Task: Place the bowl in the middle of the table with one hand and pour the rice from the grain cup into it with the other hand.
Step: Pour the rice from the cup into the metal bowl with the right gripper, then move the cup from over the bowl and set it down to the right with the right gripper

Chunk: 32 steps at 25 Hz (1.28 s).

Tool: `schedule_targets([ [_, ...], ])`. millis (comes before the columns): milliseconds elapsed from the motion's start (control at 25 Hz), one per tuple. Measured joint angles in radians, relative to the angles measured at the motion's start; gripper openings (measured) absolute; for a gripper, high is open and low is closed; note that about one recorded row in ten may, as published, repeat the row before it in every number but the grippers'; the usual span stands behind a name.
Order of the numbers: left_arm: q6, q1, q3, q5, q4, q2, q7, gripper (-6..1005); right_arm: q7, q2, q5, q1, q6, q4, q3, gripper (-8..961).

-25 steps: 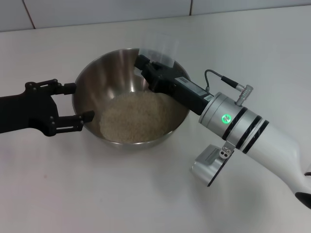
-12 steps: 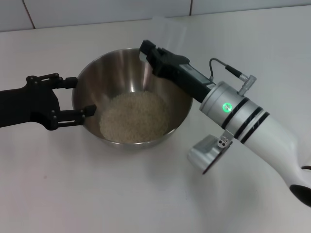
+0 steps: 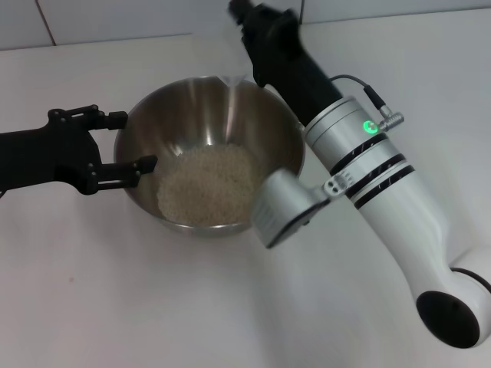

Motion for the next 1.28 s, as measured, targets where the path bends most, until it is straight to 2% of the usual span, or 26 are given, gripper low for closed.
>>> schedule_targets([
  [160, -0.001, -0.003, -0.004, 0.0, 0.0, 0.0, 0.002, 806, 0.14, -0.002, 0.1, -0.049, -0.018, 0.084, 0.059, 83],
  [200, -0.002, -0.003, -0.005, 0.0, 0.0, 0.0, 0.003, 806, 0.231, -0.007, 0.164, -0.087, -0.022, 0.124, 0.112, 84],
  [280, -0.003, -0.003, -0.005, 0.0, 0.0, 0.0, 0.002, 806, 0.293, -0.009, 0.177, -0.105, -0.016, 0.13, 0.144, 86],
  [400, -0.004, 0.009, -0.005, 0.0, 0.003, -0.001, -0.001, 806, 0.554, -0.018, 0.167, -0.149, 0.054, 0.107, 0.248, 89],
  [480, -0.004, 0.015, -0.005, 0.0, 0.005, -0.002, -0.001, 806, 0.82, -0.03, 0.099, -0.149, 0.156, 0.024, 0.306, 91],
  [560, -0.004, 0.027, -0.004, 0.0, 0.011, -0.003, -0.002, 806, 1.071, -0.035, 0.011, -0.116, 0.211, -0.1, 0.33, 94],
  [600, -0.004, 0.034, -0.003, -0.001, 0.015, -0.003, -0.002, 806, 1.286, -0.033, -0.091, -0.072, 0.22, -0.233, 0.33, 95],
  [640, -0.003, 0.039, -0.002, -0.002, 0.018, -0.003, -0.002, 806, 1.286, -0.033, -0.091, -0.072, 0.22, -0.233, 0.33, 96],
  [800, -0.002, 0.052, -0.004, -0.007, 0.031, -0.003, -0.002, 806, 1.697, -0.018, -0.37, 0.02, 0.221, -0.468, 0.327, 100],
  [1040, 0.001, 0.069, -0.006, -0.008, 0.055, -0.002, -0.01, 806, 1.794, -0.015, -0.479, 0.059, 0.246, -0.515, 0.327, 106],
  [1200, 0.0, 0.068, -0.002, -0.007, 0.056, -0.002, -0.013, 806, 1.829, -0.013, -0.491, 0.093, 0.357, -0.515, 0.327, 110],
  [1280, -0.001, 0.067, -0.002, -0.007, 0.056, -0.002, -0.013, 806, 1.83, -0.012, -0.489, 0.096, 0.371, -0.513, 0.327, 112],
])
